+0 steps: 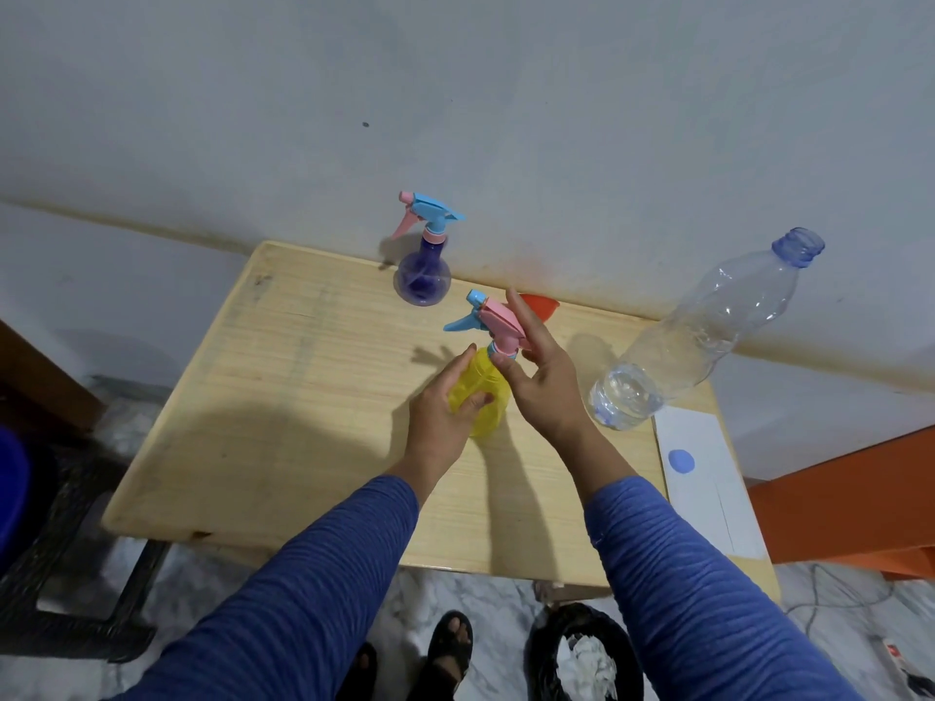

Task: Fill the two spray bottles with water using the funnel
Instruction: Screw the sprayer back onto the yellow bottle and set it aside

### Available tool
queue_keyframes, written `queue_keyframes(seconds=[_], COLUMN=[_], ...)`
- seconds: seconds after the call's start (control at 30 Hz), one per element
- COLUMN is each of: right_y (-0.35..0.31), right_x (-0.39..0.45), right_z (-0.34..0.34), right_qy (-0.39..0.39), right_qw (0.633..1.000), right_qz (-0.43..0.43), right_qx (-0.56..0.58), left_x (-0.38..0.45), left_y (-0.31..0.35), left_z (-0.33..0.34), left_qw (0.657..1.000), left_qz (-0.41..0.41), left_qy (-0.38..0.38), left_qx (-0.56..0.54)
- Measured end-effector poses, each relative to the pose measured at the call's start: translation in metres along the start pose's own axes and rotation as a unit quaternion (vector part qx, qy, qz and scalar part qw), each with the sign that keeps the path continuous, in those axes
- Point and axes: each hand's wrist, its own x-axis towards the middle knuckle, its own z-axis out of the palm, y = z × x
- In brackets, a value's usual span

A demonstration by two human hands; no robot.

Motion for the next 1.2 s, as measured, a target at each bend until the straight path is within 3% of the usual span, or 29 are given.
queue_keyframes(seconds=[0.13,0.3,0.47,0.73,0.9,1.2], right_y=[-0.005,-0.003,-0.005,-0.005,-0.002,-0.003], right_x=[0.005,-0.001,0.003,0.002,0.002,-0.004], right_z=[0.006,0.002,0.008,0.000,-0.008,0.000], right_qy=[0.027,-0.007,0.055,0.016,-0.004,0.046], right_qw=[0.999,1.000,0.997,0.999,0.998,0.996], right_qz=[0.009,0.013,0.032,0.032,0.000,-0.020], right_qx=[-0.041,-0.006,-0.033,-0.033,-0.058,-0.072], left_x=[0.001,0.000,-0.001,0.001,0.002,0.001], left_y=[0.000,0.001,0.002,-0.001,-0.002,0.000], left_z=[0.001,0.000,0.002,0.001,0.001,0.000], left_qw=[1.000,1.000,1.000,1.000,1.000,1.000], left_qz=[0.005,0.001,0.010,-0.002,-0.002,0.000], left_qy=[0.008,0.003,0.013,0.000,-0.006,-0.007], left_qx=[0.017,0.011,0.026,0.014,0.016,0.030])
